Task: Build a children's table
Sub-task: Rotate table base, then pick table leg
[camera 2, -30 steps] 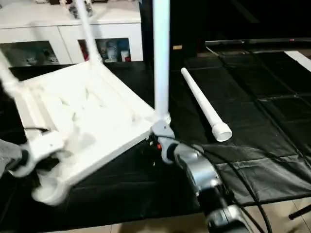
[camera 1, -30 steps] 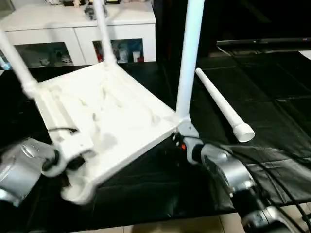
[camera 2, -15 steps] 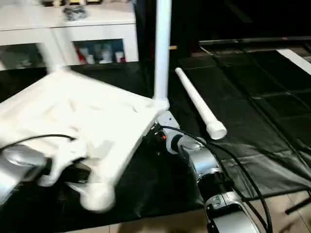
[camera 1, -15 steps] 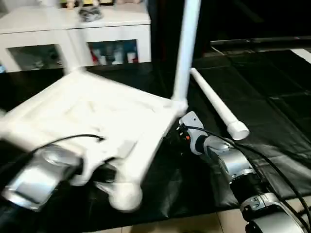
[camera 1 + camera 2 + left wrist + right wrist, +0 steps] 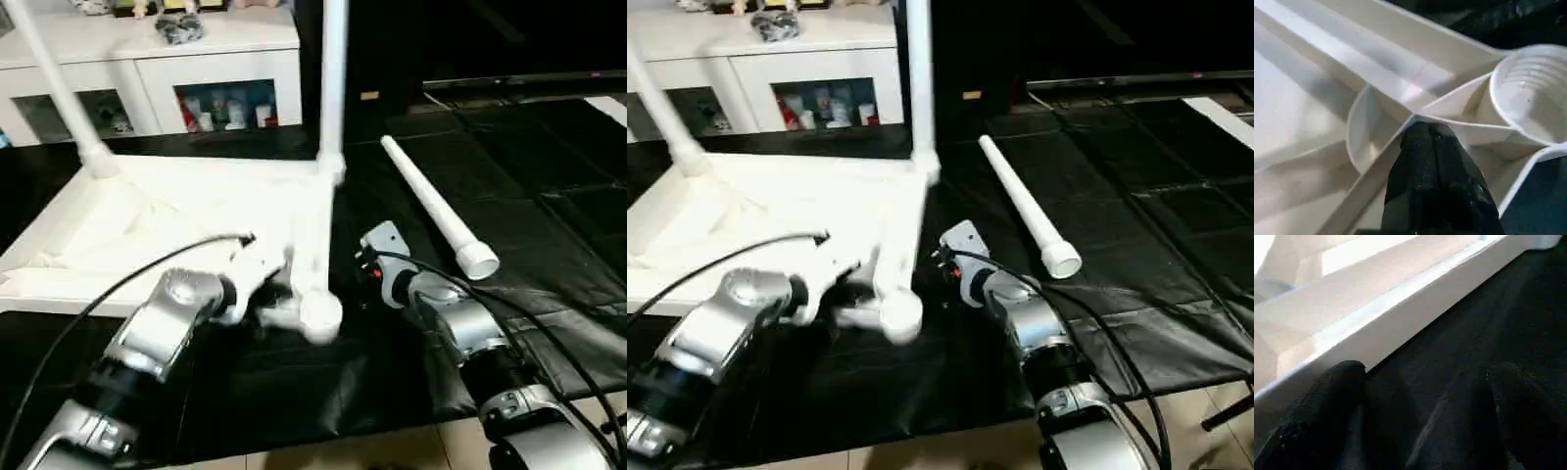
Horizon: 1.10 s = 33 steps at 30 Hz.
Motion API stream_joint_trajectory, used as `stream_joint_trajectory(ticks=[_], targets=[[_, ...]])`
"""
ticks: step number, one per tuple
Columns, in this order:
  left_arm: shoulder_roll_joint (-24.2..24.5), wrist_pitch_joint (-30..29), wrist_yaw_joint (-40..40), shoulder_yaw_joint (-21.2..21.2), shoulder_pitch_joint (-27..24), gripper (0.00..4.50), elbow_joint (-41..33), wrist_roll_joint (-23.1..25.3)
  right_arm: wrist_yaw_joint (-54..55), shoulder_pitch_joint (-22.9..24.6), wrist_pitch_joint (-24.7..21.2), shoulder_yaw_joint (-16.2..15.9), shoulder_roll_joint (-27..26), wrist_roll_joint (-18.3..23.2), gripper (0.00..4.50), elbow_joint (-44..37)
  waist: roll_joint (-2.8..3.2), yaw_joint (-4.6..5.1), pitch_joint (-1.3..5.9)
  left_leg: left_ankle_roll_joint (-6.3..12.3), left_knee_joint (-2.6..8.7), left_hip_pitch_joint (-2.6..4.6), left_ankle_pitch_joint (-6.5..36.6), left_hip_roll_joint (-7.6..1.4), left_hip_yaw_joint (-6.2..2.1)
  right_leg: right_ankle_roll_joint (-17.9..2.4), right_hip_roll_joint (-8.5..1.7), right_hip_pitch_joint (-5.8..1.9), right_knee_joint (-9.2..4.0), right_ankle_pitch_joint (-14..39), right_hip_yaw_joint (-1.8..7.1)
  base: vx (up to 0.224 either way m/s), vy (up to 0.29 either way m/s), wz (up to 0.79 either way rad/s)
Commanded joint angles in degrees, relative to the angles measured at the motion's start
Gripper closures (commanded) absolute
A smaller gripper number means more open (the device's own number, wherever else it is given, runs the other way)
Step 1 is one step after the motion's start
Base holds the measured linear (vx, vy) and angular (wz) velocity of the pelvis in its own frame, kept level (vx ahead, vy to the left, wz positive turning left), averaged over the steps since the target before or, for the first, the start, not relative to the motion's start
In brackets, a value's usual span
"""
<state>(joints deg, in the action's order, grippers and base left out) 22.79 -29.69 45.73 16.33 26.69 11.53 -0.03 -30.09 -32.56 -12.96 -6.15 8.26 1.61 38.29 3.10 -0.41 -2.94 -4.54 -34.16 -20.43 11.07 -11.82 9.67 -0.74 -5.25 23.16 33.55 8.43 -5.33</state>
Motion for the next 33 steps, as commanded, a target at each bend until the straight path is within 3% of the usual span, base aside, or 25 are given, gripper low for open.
stream_joint_trajectory(ticks=[1, 4, 9, 13, 14, 16, 17, 18, 19, 23, 25, 28, 33], targets=[[0.5, 0.9, -1.0, -1.9, 1.2, 4.49, -1.0, -0.3, 1.8, -2.1, 1.5, 1.8, 1.2, 0.2, 0.0, -2.0, 0.42, -0.29, 4.14, 1.03, 4.03, -0.02, 14.4, -0.5, -0.17, -12.7, -2.33, -3.22, -3.46, 15.3, 2.13, 0.0, 0.0, 0.0], [1.9, 0.9, 1.6, -3.2, 0.4, 4.49, -3.9, -2.5, 5.4, -3.7, -0.8, 4.6, 3.1, 0.3, 0.0, -2.8, 0.3, -0.44, 4.19, 1.05, 4.0, -0.04, 12.9, -0.55, -0.13, -13.0, -2.39, -3.34, -3.24, 14.0, 2.18, 0.0, 0.0, 0.0], [6.5, -0.2, 7.1, -4.2, -1.9, 4.29, -11.1, -5.4, 8.7, -10.8, -12.8, 7.4, 7.2, 0.3, 0.0, 1.3, 0.55, -0.54, 4.0, 0.88, 3.91, 0.12, 12.8, -0.42, 0.03, -13.8, -2.15, -3.25, -2.94, 13.4, 2.14, 0.0, 0.0, 0.0], [7.2, -0.7, 8.3, -4.4, -2.2, 3.92, -12.8, -6.3, 8.6, -12.3, -12.2, 7.1, 8.0, 0.0, 0.0, 3.6, 0.54, -0.34, 4.04, 0.56, 3.74, 0.15, 13.5, -0.31, 0.21, -13.9, -2.21, -3.12, -3.03, 14.3, 2.12, 0.0, 0.0, 0.0], [8.0, -2.0, 9.6, -4.4, -2.4, 3.83, -15.2, -7.9, 9.1, -14.8, -11.9, 7.2, 8.7, -0.3, 0.0, 7.7, 0.57, -0.36, 4.07, 0.39, 3.72, 0.16, 13.6, -0.36, 0.14, -14.1, -2.29, -3.15, -2.87, 14.3, 2.11, 0.0, 0.0, 0.0], [8.5, -2.9, 10.2, -4.5, -2.5, 3.7, -16.6, -8.7, 9.2, -16.0, -12.6, 7.5, 8.9, -0.4, 0.0, 9.5, 0.42, -0.35, 4.03, 0.31, 3.77, 0.15, 13.8, -0.39, 0.17, -14.5, -2.25, -3.12, -2.91, 14.3, 2.09, 0.0, 0.0, 0.0], [8.6, -3.4, 10.5, -4.3, -2.3, 3.58, -17.5, -9.0, 10.4, -17.5, -13.9, 7.3, 9.3, -1.3, 0.0, 11.9, 0.03, -0.37, 3.97, 0.44, 3.74, 0.08, 13.7, -0.4, 0.21, -14.6, -2.18, -3.16, -2.9, 14.0, 2.11, 0.0, 0.0, 0.0], [8.8, -3.8, 10.7, -4.1, -2.2, 3.47, -18.1, -9.1, 11.3, -18.9, -15.0, 7.5, 9.5, -1.6, 0.0, 13.9, 0.23, -0.36, 3.9, 0.36, 3.72, 0.09, 13.5, -0.33, 0.19, -14.8, -2.16, -3.12, -2.75, 14.5, 2.11, 0.0, 0.0, 0.0], [9.0, -3.7, 10.5, -3.9, -2.2, 3.47, -18.2, -8.7, 11.8, -19.7, -15.2, 7.8, 9.6, -1.6, 0.0, 15.0, -0.03, -0.36, 3.8, 0.31, 3.63, 0.02, 13.8, -0.28, 0.3, -14.4, -2.12, -3.08, -2.92, 15.4, 2.09, 0.0, 0.0, 0.0], [8.9, -3.7, 10.4, -3.7, -2.4, 3.09, -18.5, -8.3, 14.5, -22.1, -15.2, 8.9, 10.3, -1.5, 0.0, 19.0, 0.2, -0.35, 3.77, -0.03, 3.48, 0.15, 14.6, -0.23, 0.32, -13.5, -2.19, -2.86, -2.97, 17.5, 2.12, 0.0, 0.0, 0.0], [9.1, -3.8, 10.4, -3.3, -2.4, 3.04, -18.7, -8.2, 14.7, -23.5, -14.6, 9.2, 10.9, -1.6, 0.0, 22.0, 0.25, -0.28, 3.84, -0.26, 3.42, 0.09, 14.9, -0.23, 0.26, -13.6, -2.17, -2.9, -2.86, 17.3, 2.05, 0.0, 0.0, 0.0], [9.4, -4.3, 10.1, -3.0, -2.3, 2.64, -19.2, -8.6, 15.3, -25.2, -14.3, 9.2, 11.9, -2.0, 0.0, 26.2, 0.24, -0.3, 3.89, -0.11, 3.35, 0.01, 14.6, -0.27, 0.27, -14.0, -2.14, -2.93, -2.69, 16.2, 2.04, 0.0, 0.0, 0.0], [9.4, -4.3, 9.9, -2.7, -2.3, 2.2, -19.3, -8.4, 14.8, -26.3, -15.4, 9.4, 12.7, -2.2, 0.0, 31.3, -0.09, -0.38, 4.04, 0.69, 3.16, -0.31, 13.0, -0.29, 0.36, -14.8, -2.14, -3.12, -2.42, 14.7, 1.98, 0.0, 0.0, 0.0]])
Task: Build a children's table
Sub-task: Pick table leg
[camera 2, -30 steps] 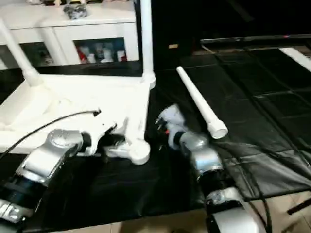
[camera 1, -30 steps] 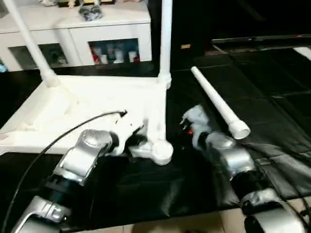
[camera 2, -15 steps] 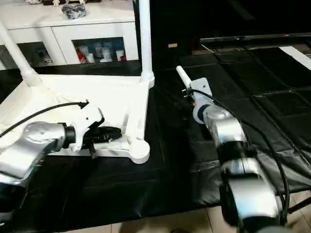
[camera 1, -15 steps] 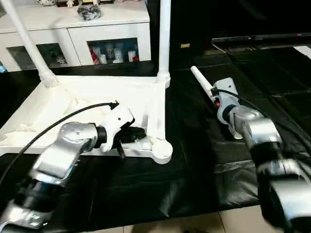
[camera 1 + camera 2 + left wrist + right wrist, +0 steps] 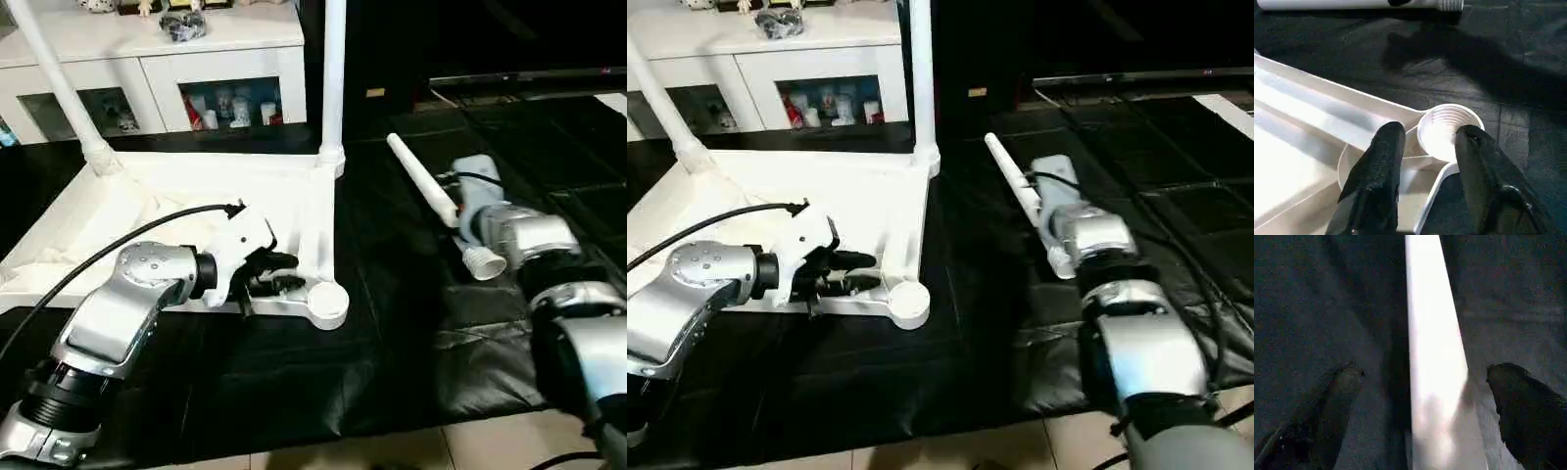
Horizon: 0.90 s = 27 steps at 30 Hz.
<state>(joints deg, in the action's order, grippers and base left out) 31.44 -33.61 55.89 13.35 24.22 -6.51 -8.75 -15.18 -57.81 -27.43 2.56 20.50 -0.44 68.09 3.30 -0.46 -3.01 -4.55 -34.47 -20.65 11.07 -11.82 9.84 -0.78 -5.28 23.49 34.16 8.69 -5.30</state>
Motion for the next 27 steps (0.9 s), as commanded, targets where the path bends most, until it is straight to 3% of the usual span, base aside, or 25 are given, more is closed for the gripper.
stream_joint_trajectory(ticks=[1, 4, 7, 9, 19, 21, 27], targets=[[0.7, -0.3, -0.3, 0.3, 0.2, 2.2, -1.2, 0.3, -0.1, -1.1, -0.9, 0.7, 0.4, -0.1, 0.0, 1.5, -0.29, -0.33, 4.1, 0.69, 3.47, -0.09, 13.0, -0.28, 0.19, -14.7, -2.11, -3.45, -3.04, 14.4, 1.96, 0.0, 0.0, 0.0], [0.9, -0.4, -0.4, 0.3, 0.1, 1.78, -1.3, 0.2, -1.5, -1.9, -2.1, 1.4, 0.7, 0.7, 0.18, 3.8, -0.4, -0.45, 4.36, 1.55, 3.22, -0.4, 10.2, -0.32, 0.28, -15.4, -2.04, -3.52, -2.63, 11.7, 1.98, 0.0, 0.0, 0.0], [1.0, -0.5, -0.4, 0.3, 0.2, 1.58, -1.4, 0.2, -2.8, -2.3, -3.1, 1.7, 0.8, 1.1, 0.36, 4.6, -0.5, -0.59, 4.21, 2.02, 3.09, -0.53, 10.5, -0.35, 0.4, -15.6, -2.02, -3.4, -2.6, 12.0, 1.97, 0.0, 0.0, 0.0], [1.1, -0.6, -0.3, 0.3, 0.2, 1.32, -1.6, 0.0, -4.3, -2.9, -4.1, 2.4, 1.1, 1.6, 0.71, 5.5, -0.53, -0.77, 4.02, 1.59, 3.12, -0.27, 12.6, -0.42, 0.44, -15.0, -2.06, -3.08, -2.92, 15.3, 1.93, 0.0, 0.0, 0.0], [1.3, -1.2, 0.5, 0.4, 0.0, 0.62, -2.6, -1.1, -7.6, -3.4, -6.4, 2.2, 1.7, 1.0, 1.28, 7.3, -0.91, -1.49, 3.66, 0.31, 3.16, -0.16, 15.5, -0.41, 0.27, -12.4, -2.18, -2.67, -3.33, 21.7, 1.93, 0.0, 0.0, 0.0], [1.3, -1.2, 0.4, 0.4, 0.0, 0.4, -2.6, -1.0, -7.9, -3.3, -6.5, 2.1, 1.8, 0.8, 1.64, 7.4, -0.93, -1.53, 3.62, 0.27, 3.14, -0.18, 15.4, -0.38, 0.27, -11.9, -2.19, -2.59, -3.48, 22.5, 1.95, 0.0, 0.0, 0.0], [1.3, -1.2, 0.1, 0.5, 0.0, 0.06, -2.6, -1.1, -8.3, -3.1, -6.2, 2.0, 1.8, 0.5, 2.08, 7.4, -1.09, -1.6, 3.78, 0.45, 3.12, -0.3, 14.2, -0.4, 0.26, -12.1, -2.19, -2.65, -3.28, 21.1, 1.96, 0.0, 0.0, 0.0]])
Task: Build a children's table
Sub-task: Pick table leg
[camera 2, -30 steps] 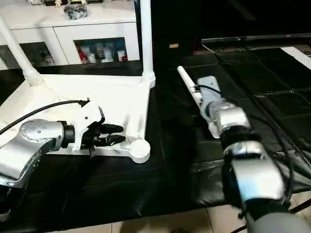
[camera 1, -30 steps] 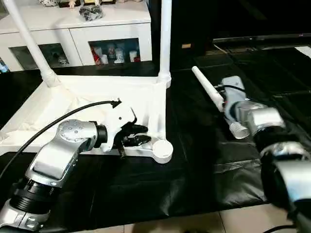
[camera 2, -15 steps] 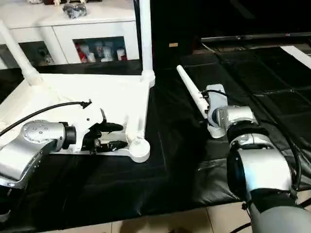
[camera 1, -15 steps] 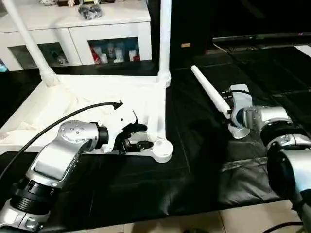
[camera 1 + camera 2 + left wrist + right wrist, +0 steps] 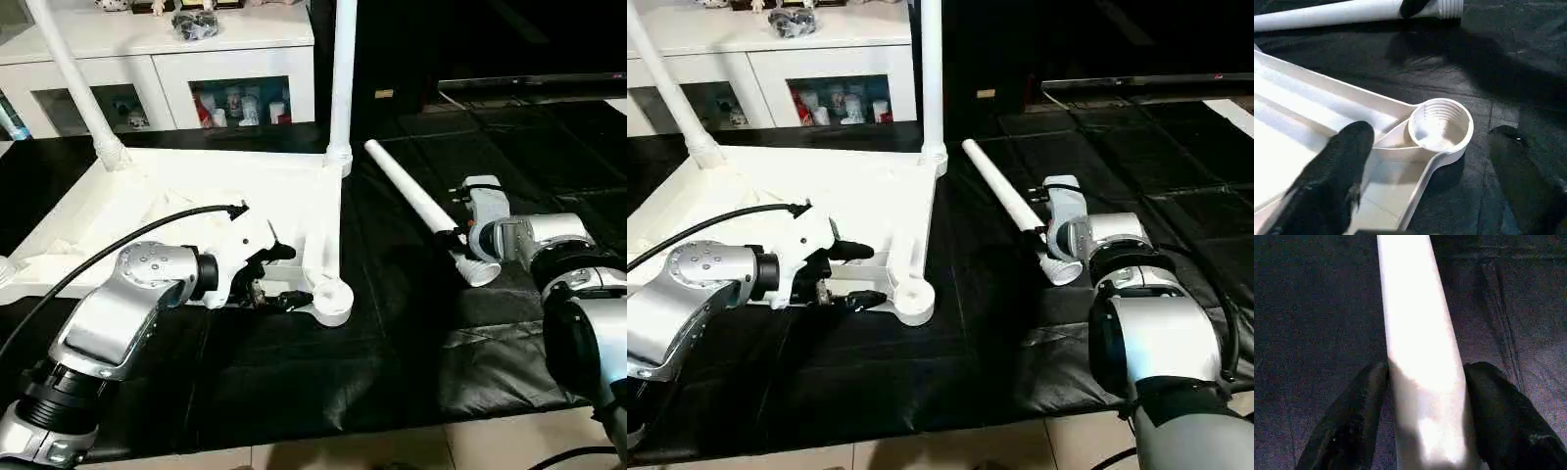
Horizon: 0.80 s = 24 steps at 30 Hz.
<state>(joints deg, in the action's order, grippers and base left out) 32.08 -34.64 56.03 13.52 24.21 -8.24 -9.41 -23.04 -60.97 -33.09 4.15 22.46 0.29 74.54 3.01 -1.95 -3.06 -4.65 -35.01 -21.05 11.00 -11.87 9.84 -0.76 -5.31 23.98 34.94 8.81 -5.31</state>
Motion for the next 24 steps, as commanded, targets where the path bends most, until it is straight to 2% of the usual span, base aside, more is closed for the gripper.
stream_joint_trajectory(ticks=[1, 6, 11, 16, 20, 21, 23, 24], targets=[[0.7, -0.2, -0.1, 0.3, 0.0, 0.01, -0.9, -0.4, -0.3, 0.1, -0.5, 0.4, -0.2, -0.2, 2.21, 0.9, -0.84, -0.1, 3.84, 0.6, 3.64, 0.04, 14.0, -0.33, 0.27, -12.2, -2.13, -3.16, -4.03, 20.7, 1.97, 0.0, 0.0, 0.0], [0.5, -0.1, -0.1, 0.5, 0.0, 0.0, -1.0, -0.4, -0.4, 0.4, -0.2, 0.3, -0.5, -0.4, 2.53, 1.1, -0.8, -0.1, 3.83, 0.64, 3.65, 0.0, 14.0, -0.35, 0.26, -12.2, -2.18, -3.21, -4.02, 20.6, 1.95, 0.0, 0.0, 0.0], [0.5, 0.0, -0.2, 0.4, 0.0, 0.0, -1.0, -0.4, -0.5, 0.9, 0.1, 0.6, -0.5, -0.2, 2.63, 0.9, -0.79, -0.1, 3.82, 0.67, 3.65, 0.02, 14.0, -0.34, 0.27, -12.3, -2.14, -3.17, -4.02, 20.7, 1.94, 0.0, 0.0, 0.0], [-0.2, 0.2, -0.7, -0.2, 0.2, 0.0, -0.9, -0.8, 0.6, 1.2, 2.3, 3.2, 0.0, 2.1, 2.64, 0.2, -0.79, -0.05, 3.82, 0.6, 3.64, 0.1, 14.4, -0.33, 0.27, -12.0, -2.18, -3.16, -4.12, 21.1, 1.97, 0.0, 0.0, 0.0], [-2.1, 0.8, -3.3, -0.9, 1.2, 0.0, 0.8, -0.2, 1.6, 1.0, 4.0, 10.0, 1.1, 8.3, 2.64, -1.1, -0.78, -0.07, 3.98, 1.07, 3.58, 0.05, 13.7, -0.27, 0.32, -12.1, -2.13, -3.28, -4.08, 19.9, 1.94, 0.0, 0.0, 0.0], [-3.2, 1.0, -4.4, -1.2, 1.9, 0.0, 1.8, 0.0, 2.0, 0.8, 4.6, 14.3, 1.3, 12.4, 2.64, -2.0, -0.87, -0.1, 4.06, 1.27, 3.51, 0.06, 13.2, -0.22, 0.35, -12.2, -2.07, -3.3, -4.06, 19.3, 1.92, 0.0, 0.0, 0.0], [-4.3, 1.1, -5.4, -1.5, 2.5, 0.0, 2.7, -0.1, 2.0, 0.9, 5.6, 17.6, 1.4, 15.6, 2.64, -3.2, -0.33, -0.21, 4.17, 1.53, 3.43, 0.11, 13.1, -0.2, 0.32, -12.4, -2.06, -3.35, -3.97, 18.2, 1.88, 0.0, 0.0, 0.0], [-4.9, 1.2, -6.0, -1.7, 2.9, 0.0, 3.1, -0.2, 2.0, 1.1, 5.9, 19.0, 1.4, 16.6, 2.64, -3.9, -0.4, -0.17, 4.15, 1.81, 3.45, -0.01, 12.9, -0.19, 0.35, -12.5, -1.96, -3.38, -4.02, 17.7, 1.78, 0.0, 0.0, 0.0]])
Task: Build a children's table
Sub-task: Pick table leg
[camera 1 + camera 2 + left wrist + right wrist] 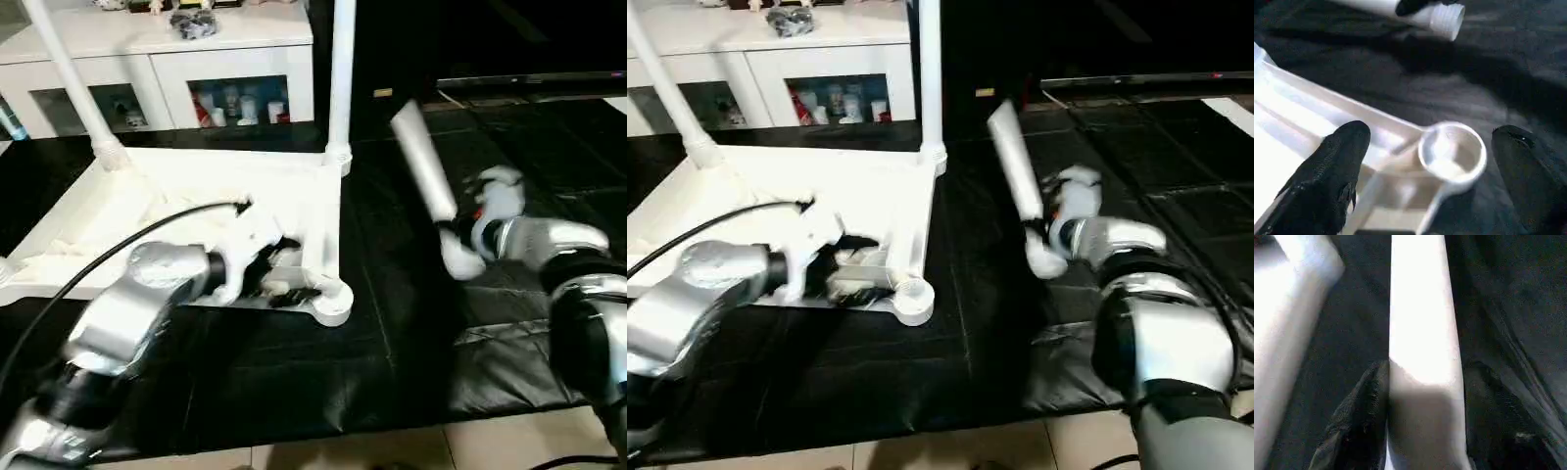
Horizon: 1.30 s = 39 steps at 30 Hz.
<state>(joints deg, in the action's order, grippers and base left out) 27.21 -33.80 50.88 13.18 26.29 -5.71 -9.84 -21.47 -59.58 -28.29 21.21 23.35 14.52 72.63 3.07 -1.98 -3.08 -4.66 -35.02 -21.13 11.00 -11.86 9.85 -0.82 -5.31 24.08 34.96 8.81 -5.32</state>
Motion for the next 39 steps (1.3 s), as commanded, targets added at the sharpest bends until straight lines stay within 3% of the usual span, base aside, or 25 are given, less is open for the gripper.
stream_joint_trajectory(ticks=[1, 2, 3, 5, 6, 7, 10, 11, 12, 13, 14, 18, 22, 24, 26, 28, 33, 39], targets=[[-1.1, 0.5, -1.9, -1.7, 1.3, 0.0, 1.3, 0.3, -0.6, 0.3, 1.2, 3.3, 0.1, 3.8, 2.64, -3.5, -0.45, -0.16, 4.21, 2.09, 3.45, 0.1, 12.6, -0.15, 0.38, -12.7, -1.86, -3.52, -4.03, 16.9, 1.76, 0.0, 0.0, 0.0], [-1.8, 0.6, -2.7, -1.9, 1.7, 0.0, 2.0, 0.2, -1.2, 0.7, 1.2, 4.3, -0.2, 4.9, 2.64, -4.5, -0.55, -0.13, 4.25, 2.2, 3.4, 0.01, 12.2, -0.15, 0.38, -12.8, -1.88, -3.57, -3.98, 16.4, 1.76, 0.0, 0.0, 0.0], [-3.3, 0.9, -4.6, -2.4, 2.6, 0.0, 3.5, 0.4, -0.4, 2.1, 0.6, 5.8, -1.4, 6.4, 2.64, -7.3, -0.17, -0.11, 4.25, 2.51, 3.4, -0.05, 11.6, -0.07, 0.4, -13.0, -1.8, -3.64, -4.02, 15.3, 1.74, 0.0, 0.0, 0.0], [-4.1, 1.1, -5.5, -2.6, 2.9, 0.0, 4.3, 0.3, 0.2, 3.1, 1.1, 6.0, -2.3, 6.8, 2.64, -9.3, -0.09, -0.11, 4.41, 2.53, 3.33, -0.03, 11.4, -0.01, 0.33, -13.2, -1.84, -3.77, -3.93, 14.8, 1.64, 0.0, 0.0, 0.0], [-4.7, 1.4, -6.2, -2.8, 3.2, 0.0, 4.9, 0.3, 1.2, 4.0, 2.0, 6.5, -3.2, 7.3, 2.64, -11.0, -0.31, -0.03, 4.49, 2.62, 3.34, -0.16, 11.0, 0.02, 0.3, -13.1, -1.91, -3.86, -3.98, 14.9, 1.59, 0.0, 0.0, 0.0], [-5.9, 1.8, -7.3, -3.0, 3.6, 0.0, 5.8, 0.2, 0.9, 5.9, 2.3, 6.3, -5.0, 8.0, 2.64, -15.2, 0.12, -0.05, 4.41, 2.67, 3.38, -0.07, 10.9, 0.05, 0.34, -13.1, -1.91, -3.71, -4.17, 14.9, 1.61, 0.0, 0.0, 0.0], [-8.2, 2.1, -9.5, -3.7, 4.1, 0.0, 7.2, -0.2, -0.4, 10.4, 6.5, 6.1, -9.5, 9.9, 2.64, -24.2, -0.25, -0.02, 4.64, 3.29, 3.42, -0.12, 9.8, -0.07, 0.32, -12.5, -2.07, -3.86, -4.12, 13.6, 1.69, 0.0, 0.0, 0.0], [-8.8, 2.4, -10.0, -3.9, 4.3, 0.0, 7.6, -0.2, -0.3, 11.4, 5.8, 6.0, -10.7, 10.5, 2.64, -26.6, -0.33, -0.04, 4.64, 3.31, 3.51, -0.09, 9.7, -0.11, 0.27, -12.5, -2.01, -3.88, -4.12, 13.8, 1.67, 0.0, 0.0, 0.0], [-9.7, 2.9, -10.9, -4.1, 4.5, 0.0, 8.0, -0.2, 0.2, 12.7, 5.0, 5.5, -12.0, 10.9, 2.64, -29.6, -0.35, -0.09, 4.68, 3.33, 3.57, 0.0, 9.1, -0.18, 0.17, -12.6, -2.0, -3.87, -4.07, 13.8, 1.7, 0.0, 0.0, 0.0], [-12.0, 4.2, -13.9, -5.2, 5.4, 0.0, 9.2, 0.0, -1.4, 16.1, 3.2, 2.7, -14.7, 11.7, 2.64, -37.2, -0.6, -0.1, 4.64, 3.37, 3.59, 0.04, 9.2, -0.21, 0.24, -12.5, -1.94, -3.78, -4.17, 14.3, 1.71, 0.0, 0.0, 0.0], [-12.0, 4.2, -14.0, -5.2, 5.4, 0.0, 9.2, 0.0, -1.4, 16.2, 3.1, 2.7, -14.8, 11.8, 2.64, -37.3, -0.53, -0.25, 4.35, 3.53, 3.66, -0.07, 9.1, -0.01, 0.32, -11.8, -1.64, -3.88, -4.41, 14.4, 1.74, 0.0, 0.0, 0.0], [-15.6, 5.7, -17.9, -7.8, 7.3, 0.0, 10.8, -1.2, -4.2, 21.3, 0.9, -2.0, -17.7, 12.6, 2.64, -46.2, -0.02, -0.52, 4.42, 2.76, 3.9, 0.13, 9.9, -0.27, 0.08, -10.7, -2.05, -3.8, -4.57, 16.3, 1.8, 0.0, 0.0, 0.0], [-19.1, 3.9, -19.5, -11.3, 9.4, 0.0, 11.7, -5.1, -10.6, 25.9, -1.9, -6.0, -19.1, 15.5, 2.64, -53.2, -0.11, -0.79, 4.37, 2.58, 4.02, -0.03, 10.3, -0.21, 0.03, -10.1, -2.06, -3.88, -4.78, 16.6, 1.86, 0.0, 0.0, 0.0], [-19.9, 3.2, -20.0, -12.1, 9.8, 0.0, 12.0, -6.1, -11.5, 26.8, -3.3, -6.7, -19.1, 16.3, 2.65, -54.9, -0.16, -0.93, 4.39, 2.72, 4.09, 0.01, 10.5, -0.3, -0.03, -10.1, -2.14, -3.83, -4.9, 17.0, 1.89, 0.0, 0.0, 0.0], [-22.4, 1.5, -23.6, -15.8, 11.3, 0.0, 13.7, -8.8, -14.9, 28.9, -5.4, -8.4, -18.7, 18.1, 2.65, -58.0, -0.07, -1.05, 4.35, 2.79, 3.98, -0.01, 10.0, -0.25, 0.04, -10.0, -2.0, -3.88, -4.83, 16.1, 1.92, 0.0, 0.0, 0.0], [-24.3, 0.0, -26.6, -19.5, 12.5, 0.0, 15.1, -11.7, -17.1, 30.2, -7.1, -9.0, -18.3, 19.9, 2.65, -60.1, -0.31, -1.16, 4.32, 3.2, 3.85, -0.24, 9.9, 0.04, 0.11, -9.4, -2.01, -4.16, -5.12, 17.0, 1.77, 0.0, 0.0, 0.0], [-27.5, -4.1, -28.4, -24.8, 14.1, 0.0, 15.4, -18.8, -20.3, 32.7, -9.8, -10.4, -17.6, 23.1, 2.65, -65.7, -0.72, -1.5, 4.24, 3.54, 3.94, -0.16, 8.9, -0.1, 0.05, -8.4, -2.07, -3.83, -5.42, 19.6, 1.81, 0.0, 0.0, 0.0], [-29.4, -6.5, -29.1, -26.0, 14.4, 0.0, 13.8, -22.2, -20.7, 34.3, -10.3, -11.9, -17.1, 22.8, 2.65, -67.8, -0.69, -2.06, 4.42, 3.63, 3.97, -0.14, 7.0, -0.42, 0.03, -9.4, -2.17, -3.84, -4.99, 15.4, 1.94, 0.0, 0.0, 0.0]])
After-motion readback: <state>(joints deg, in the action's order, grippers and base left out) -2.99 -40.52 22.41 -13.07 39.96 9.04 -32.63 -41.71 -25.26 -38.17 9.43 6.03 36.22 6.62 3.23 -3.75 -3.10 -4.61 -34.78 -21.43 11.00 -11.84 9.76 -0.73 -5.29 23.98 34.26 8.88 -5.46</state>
